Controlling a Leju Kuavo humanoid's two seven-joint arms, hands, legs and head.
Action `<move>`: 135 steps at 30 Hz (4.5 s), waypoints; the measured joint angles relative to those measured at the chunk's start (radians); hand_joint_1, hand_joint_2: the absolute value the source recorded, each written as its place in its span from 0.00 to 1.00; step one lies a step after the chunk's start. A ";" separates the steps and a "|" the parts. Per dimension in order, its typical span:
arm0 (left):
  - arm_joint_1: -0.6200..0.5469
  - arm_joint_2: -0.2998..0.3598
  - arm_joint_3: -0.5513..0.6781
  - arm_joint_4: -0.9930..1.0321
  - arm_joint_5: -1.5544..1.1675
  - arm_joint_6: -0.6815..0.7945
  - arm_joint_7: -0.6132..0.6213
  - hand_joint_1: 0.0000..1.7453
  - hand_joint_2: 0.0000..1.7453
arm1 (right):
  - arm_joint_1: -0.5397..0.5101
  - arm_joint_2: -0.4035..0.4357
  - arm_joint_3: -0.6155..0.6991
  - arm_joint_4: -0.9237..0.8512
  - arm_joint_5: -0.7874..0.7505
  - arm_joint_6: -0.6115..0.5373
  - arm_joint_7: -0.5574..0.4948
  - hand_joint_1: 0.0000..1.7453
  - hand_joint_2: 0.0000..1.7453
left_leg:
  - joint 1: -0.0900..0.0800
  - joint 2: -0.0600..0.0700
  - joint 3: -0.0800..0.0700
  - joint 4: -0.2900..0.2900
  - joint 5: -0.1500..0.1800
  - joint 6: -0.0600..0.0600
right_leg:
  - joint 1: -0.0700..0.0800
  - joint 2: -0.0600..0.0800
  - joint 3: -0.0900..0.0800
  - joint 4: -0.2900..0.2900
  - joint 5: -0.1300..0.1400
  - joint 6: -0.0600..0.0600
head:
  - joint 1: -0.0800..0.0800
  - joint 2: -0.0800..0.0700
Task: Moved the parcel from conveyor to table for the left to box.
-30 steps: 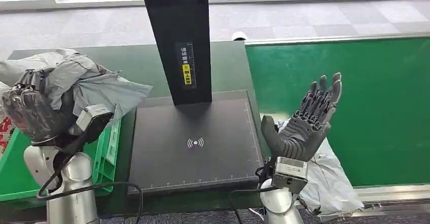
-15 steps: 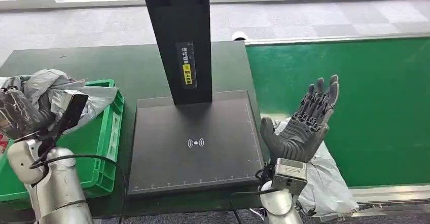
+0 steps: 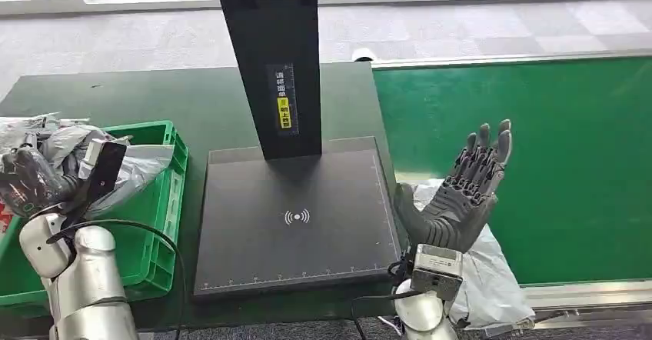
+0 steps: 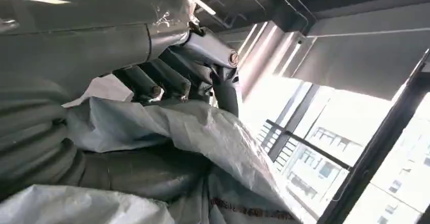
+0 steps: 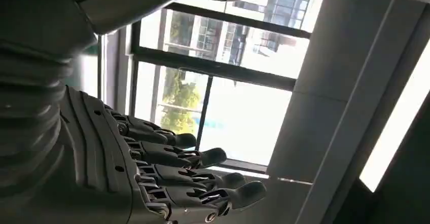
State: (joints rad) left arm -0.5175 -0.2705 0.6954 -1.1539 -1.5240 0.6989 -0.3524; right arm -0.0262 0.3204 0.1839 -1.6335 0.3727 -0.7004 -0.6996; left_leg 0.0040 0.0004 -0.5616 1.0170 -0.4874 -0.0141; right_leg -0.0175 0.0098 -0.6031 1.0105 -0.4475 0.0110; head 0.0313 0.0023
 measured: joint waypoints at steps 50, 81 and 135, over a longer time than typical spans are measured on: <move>-0.037 0.019 -0.063 0.176 1.064 -0.323 -0.351 0.00 0.00 | 0.010 0.001 -0.074 0.055 0.019 0.000 0.001 0.00 1.00 | 0.000 -0.002 0.001 0.000 0.000 0.000 | 0.000 -0.002 0.001 0.000 0.000 0.000 | 0.000 0.000; 0.482 -0.047 -0.753 -0.526 1.442 -0.329 -0.351 0.00 1.00 | -0.173 -0.079 -0.620 0.847 0.976 0.001 0.739 0.00 1.00 | -0.001 -0.003 0.000 0.000 -0.001 0.001 | 0.000 -0.004 0.002 -0.001 -0.001 0.001 | 0.000 0.000; 0.513 -0.028 -0.871 -0.496 1.416 -0.209 -0.350 0.00 1.00 | 0.002 0.006 -0.676 0.362 0.281 -0.002 0.001 1.00 1.00 | -0.001 -0.005 0.000 0.000 -0.001 0.002 | -0.001 -0.005 0.002 -0.001 -0.002 0.001 | 0.000 0.000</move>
State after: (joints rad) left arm -0.0045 -0.2987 -0.1759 -1.6503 -0.1080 0.4902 -0.7027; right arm -0.0237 0.3266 -0.4921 -1.2716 0.6542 -0.7023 -0.6989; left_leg 0.0028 -0.0046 -0.5614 1.0174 -0.4888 -0.0125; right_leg -0.0187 0.0044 -0.6007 1.0095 -0.4491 0.0125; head 0.0313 0.0023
